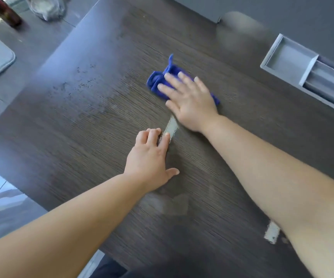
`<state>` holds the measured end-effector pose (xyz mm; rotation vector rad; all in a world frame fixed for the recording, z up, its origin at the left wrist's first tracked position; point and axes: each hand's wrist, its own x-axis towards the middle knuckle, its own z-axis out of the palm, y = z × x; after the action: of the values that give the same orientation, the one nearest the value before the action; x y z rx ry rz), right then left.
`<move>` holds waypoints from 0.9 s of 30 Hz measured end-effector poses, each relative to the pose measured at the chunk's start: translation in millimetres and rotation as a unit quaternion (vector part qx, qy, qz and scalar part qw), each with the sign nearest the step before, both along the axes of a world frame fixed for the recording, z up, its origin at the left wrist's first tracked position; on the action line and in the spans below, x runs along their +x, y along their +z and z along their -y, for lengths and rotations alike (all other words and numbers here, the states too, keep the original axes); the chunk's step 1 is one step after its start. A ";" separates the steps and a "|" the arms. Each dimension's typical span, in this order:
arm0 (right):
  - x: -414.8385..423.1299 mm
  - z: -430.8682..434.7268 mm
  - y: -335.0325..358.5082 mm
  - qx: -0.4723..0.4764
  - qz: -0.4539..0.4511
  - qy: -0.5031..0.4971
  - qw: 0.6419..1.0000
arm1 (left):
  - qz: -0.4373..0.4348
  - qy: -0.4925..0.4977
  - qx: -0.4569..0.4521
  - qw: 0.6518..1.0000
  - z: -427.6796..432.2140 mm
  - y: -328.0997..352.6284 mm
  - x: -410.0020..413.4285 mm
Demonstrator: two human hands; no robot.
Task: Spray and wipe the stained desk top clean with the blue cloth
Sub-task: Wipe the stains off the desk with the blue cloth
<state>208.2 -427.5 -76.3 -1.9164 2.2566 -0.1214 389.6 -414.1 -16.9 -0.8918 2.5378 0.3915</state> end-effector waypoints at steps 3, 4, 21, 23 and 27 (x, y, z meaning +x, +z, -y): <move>-28.3 34.6 4.2 0.022 -0.006 -0.124 0.992 | 0.002 0.005 0.000 1.000 -0.8 -0.3 -0.3; -25.4 40.6 4.4 0.019 -0.001 -0.162 0.987 | 0.006 0.008 0.000 1.000 -1.0 -0.3 -0.7; -54.2 -116.2 13.8 0.049 0.039 -0.517 0.853 | 0.016 0.074 0.015 0.997 -14.4 4.3 -26.1; -23.4 -106.7 10.6 0.042 0.025 -0.442 0.896 | -0.013 0.051 0.004 0.999 -28.2 3.2 -33.6; -20.3 -147.9 7.9 0.028 0.000 -0.197 0.980 | -0.046 -0.008 0.035 0.998 -58.8 2.4 -46.7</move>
<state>187.9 -279.6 -68.4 -1.4201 2.5786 -0.1078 342.9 -355.2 -14.5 -0.8451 2.5947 0.5255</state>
